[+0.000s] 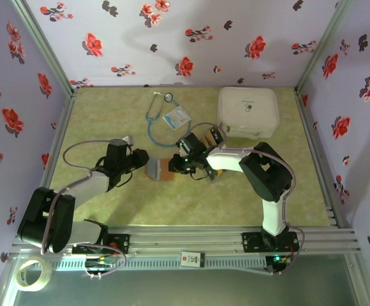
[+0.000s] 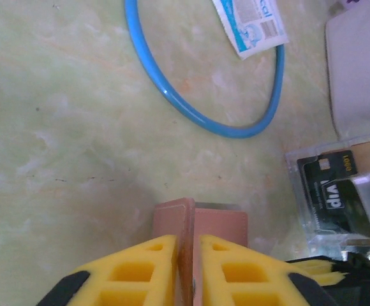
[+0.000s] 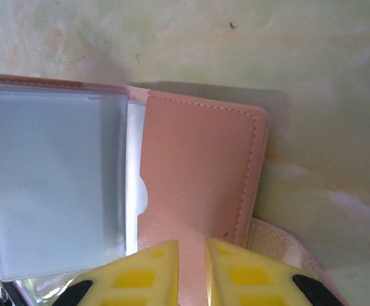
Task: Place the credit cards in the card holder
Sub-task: Open the card holder at the center of the table.
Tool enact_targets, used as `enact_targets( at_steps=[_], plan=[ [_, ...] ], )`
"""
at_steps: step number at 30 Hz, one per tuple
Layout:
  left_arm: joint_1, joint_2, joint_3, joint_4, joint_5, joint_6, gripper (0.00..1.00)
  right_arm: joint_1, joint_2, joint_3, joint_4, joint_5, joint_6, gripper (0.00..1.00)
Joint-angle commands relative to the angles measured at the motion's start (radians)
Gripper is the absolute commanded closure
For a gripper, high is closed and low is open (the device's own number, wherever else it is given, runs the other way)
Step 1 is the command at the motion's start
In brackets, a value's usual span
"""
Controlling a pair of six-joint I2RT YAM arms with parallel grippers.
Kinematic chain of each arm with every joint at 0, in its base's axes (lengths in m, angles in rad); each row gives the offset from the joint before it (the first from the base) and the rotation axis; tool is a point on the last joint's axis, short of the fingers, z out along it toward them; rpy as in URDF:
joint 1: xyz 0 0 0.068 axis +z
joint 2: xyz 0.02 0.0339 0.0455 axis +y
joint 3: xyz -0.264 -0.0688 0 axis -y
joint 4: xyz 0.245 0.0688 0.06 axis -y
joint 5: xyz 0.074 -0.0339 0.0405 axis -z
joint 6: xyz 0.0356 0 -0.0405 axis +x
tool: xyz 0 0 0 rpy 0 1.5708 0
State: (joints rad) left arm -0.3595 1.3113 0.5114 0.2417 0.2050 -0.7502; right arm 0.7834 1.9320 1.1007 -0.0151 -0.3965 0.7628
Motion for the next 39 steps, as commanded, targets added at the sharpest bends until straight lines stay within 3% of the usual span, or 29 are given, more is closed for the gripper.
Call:
enact_targets(
  at_steps=[1,16,30,34,39],
  plan=[
    [0.012,-0.025,-0.023,0.046,0.022,-0.019,0.86,-0.009,0.015,-0.023,0.015,0.014,0.009,0.84],
    [0.017,0.009,-0.035,0.061,0.027,-0.016,0.87,-0.01,0.024,-0.043,0.028,0.023,0.02,0.85],
    [0.018,0.031,-0.022,0.07,0.053,-0.002,1.0,-0.013,0.049,-0.044,0.035,0.018,0.023,0.86],
    [0.02,0.027,-0.016,0.059,0.047,-0.005,0.71,-0.014,0.055,-0.044,0.037,0.017,0.023,0.87],
    [0.022,0.026,-0.022,0.064,0.047,-0.008,0.72,-0.016,0.055,-0.049,0.037,0.017,0.023,0.87]
  ],
)
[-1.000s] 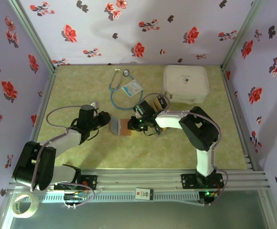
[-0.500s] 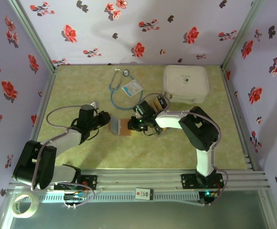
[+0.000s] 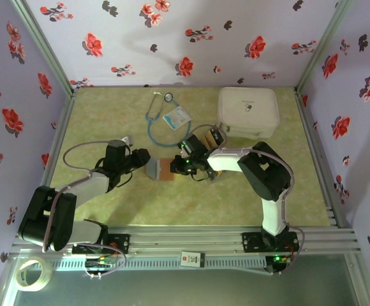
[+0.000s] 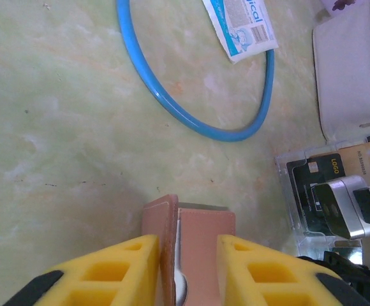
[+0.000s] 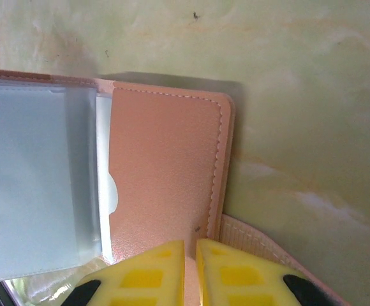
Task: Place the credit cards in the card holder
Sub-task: Open the card holder at the center of the table.
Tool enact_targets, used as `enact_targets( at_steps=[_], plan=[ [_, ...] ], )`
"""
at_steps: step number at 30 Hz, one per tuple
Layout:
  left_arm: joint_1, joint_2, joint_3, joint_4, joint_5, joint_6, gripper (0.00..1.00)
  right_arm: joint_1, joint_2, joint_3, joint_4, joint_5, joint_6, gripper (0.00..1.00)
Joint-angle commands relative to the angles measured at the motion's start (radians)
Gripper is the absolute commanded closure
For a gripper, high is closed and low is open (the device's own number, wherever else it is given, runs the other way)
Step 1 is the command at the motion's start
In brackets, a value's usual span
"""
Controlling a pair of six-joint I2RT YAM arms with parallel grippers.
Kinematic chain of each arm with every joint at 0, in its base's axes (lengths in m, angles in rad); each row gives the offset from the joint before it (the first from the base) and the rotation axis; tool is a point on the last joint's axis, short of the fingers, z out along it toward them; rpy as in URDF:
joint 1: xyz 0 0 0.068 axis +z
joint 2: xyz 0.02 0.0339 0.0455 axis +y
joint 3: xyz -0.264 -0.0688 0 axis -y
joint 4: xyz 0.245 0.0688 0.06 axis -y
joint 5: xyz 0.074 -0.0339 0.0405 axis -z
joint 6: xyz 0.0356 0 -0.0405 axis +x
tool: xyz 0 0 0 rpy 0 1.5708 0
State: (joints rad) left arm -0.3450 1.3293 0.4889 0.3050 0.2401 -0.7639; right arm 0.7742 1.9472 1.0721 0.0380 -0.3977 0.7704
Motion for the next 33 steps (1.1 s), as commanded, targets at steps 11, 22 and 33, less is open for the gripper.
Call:
enact_targets(
  at_steps=[11,22,33],
  plan=[
    [0.027,-0.019,-0.041,0.039,0.011,-0.017,0.89,-0.007,0.041,-0.025,-0.016,0.017,0.015,0.87],
    [0.027,-0.04,-0.041,0.116,0.061,-0.064,1.0,-0.008,0.062,-0.015,-0.023,0.01,0.01,0.88],
    [-0.033,0.057,-0.028,0.215,0.096,-0.131,1.0,-0.007,0.084,0.003,-0.026,0.0,0.009,0.89]
  ],
)
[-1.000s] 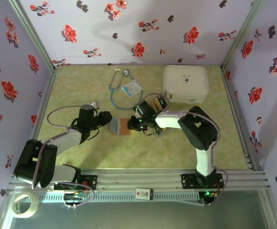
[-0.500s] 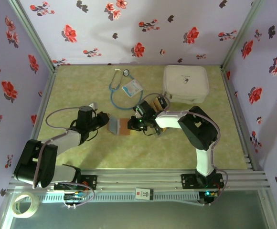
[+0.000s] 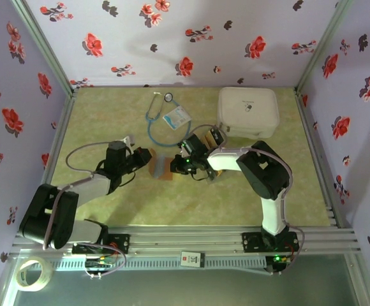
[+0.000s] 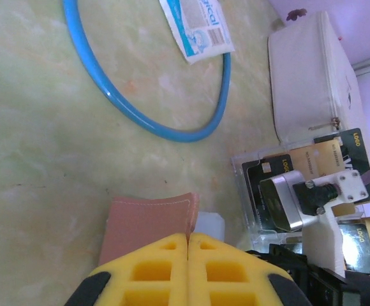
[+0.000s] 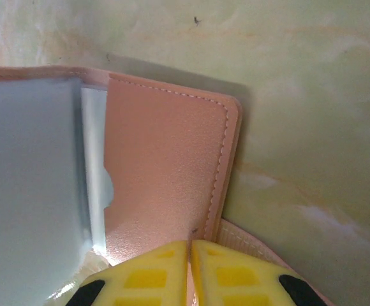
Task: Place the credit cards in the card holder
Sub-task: Open the card holder at the center of the table.
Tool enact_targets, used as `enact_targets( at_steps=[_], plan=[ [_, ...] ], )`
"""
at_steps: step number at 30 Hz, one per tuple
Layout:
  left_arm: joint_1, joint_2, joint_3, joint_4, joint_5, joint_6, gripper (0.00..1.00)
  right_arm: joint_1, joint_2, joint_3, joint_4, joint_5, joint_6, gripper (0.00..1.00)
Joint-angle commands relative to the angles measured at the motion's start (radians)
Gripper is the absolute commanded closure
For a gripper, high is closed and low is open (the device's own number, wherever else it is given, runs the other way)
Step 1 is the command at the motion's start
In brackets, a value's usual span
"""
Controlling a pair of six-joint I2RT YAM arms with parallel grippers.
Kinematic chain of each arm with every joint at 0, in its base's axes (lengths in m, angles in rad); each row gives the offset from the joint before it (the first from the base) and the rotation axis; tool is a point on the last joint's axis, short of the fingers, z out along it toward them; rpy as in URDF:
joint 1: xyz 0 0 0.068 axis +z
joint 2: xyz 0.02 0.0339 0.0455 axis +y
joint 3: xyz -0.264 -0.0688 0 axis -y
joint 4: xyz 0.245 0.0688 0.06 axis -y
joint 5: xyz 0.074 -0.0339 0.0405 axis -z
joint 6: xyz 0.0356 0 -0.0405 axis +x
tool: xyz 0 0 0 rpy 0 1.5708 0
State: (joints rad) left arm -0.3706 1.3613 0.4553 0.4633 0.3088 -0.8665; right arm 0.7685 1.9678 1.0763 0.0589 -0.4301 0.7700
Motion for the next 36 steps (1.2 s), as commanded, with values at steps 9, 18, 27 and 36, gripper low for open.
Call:
enact_targets(
  at_steps=[9,18,27,36],
  plan=[
    [0.013,-0.055,-0.026,-0.085,-0.08,0.031,1.0,-0.018,-0.023,-0.009,-0.092,0.035,-0.014,0.88],
    [0.045,-0.054,-0.008,-0.183,-0.1,0.087,1.0,-0.028,-0.131,0.036,-0.198,0.06,-0.063,0.87],
    [0.047,-0.016,0.035,-0.276,-0.124,0.153,0.97,0.01,-0.018,0.178,-0.221,0.031,-0.073,0.86],
    [0.042,0.01,0.141,-0.498,-0.209,0.268,0.7,0.014,0.052,0.171,-0.21,0.06,-0.069,0.87]
  ],
)
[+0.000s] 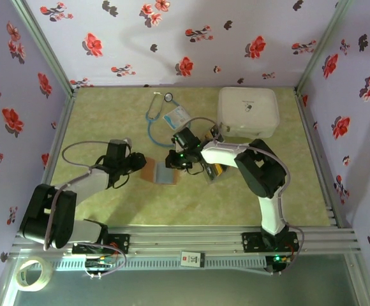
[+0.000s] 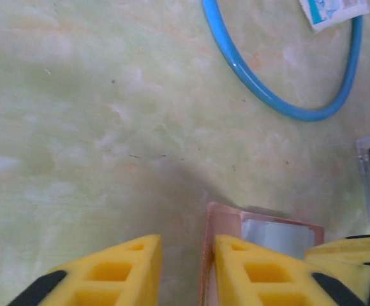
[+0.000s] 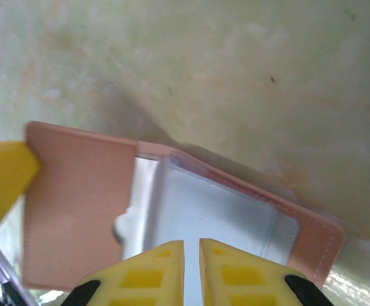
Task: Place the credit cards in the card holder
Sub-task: Open the card holder at the center of the table.
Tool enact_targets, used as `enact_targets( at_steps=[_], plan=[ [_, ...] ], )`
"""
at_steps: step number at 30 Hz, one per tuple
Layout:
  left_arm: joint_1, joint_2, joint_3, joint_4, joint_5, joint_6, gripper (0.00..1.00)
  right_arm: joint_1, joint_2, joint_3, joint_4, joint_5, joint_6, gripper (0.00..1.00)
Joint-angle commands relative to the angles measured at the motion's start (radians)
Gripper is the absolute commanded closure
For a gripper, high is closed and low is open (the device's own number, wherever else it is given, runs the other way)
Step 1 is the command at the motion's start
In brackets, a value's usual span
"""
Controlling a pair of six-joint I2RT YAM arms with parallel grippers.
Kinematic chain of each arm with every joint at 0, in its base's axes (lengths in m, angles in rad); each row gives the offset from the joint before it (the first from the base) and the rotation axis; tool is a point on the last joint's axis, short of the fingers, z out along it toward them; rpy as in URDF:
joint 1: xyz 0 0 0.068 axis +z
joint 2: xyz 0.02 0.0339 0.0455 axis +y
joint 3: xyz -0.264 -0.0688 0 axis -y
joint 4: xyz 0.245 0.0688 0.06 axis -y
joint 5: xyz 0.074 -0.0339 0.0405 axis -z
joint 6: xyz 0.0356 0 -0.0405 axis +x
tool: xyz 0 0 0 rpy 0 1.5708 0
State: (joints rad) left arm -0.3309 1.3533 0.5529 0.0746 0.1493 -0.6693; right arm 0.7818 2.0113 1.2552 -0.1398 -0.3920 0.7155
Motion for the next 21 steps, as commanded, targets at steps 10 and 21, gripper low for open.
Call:
enact_targets(
  at_steps=[10,21],
  plan=[
    [-0.105,0.145,0.124,-0.264,-0.21,0.12,0.7,0.0,0.02,-0.045,0.017,0.035,0.001,0.84],
    [-0.124,0.134,0.165,-0.327,-0.247,0.128,0.67,-0.002,0.012,0.004,-0.027,0.023,-0.028,0.81]
  ],
)
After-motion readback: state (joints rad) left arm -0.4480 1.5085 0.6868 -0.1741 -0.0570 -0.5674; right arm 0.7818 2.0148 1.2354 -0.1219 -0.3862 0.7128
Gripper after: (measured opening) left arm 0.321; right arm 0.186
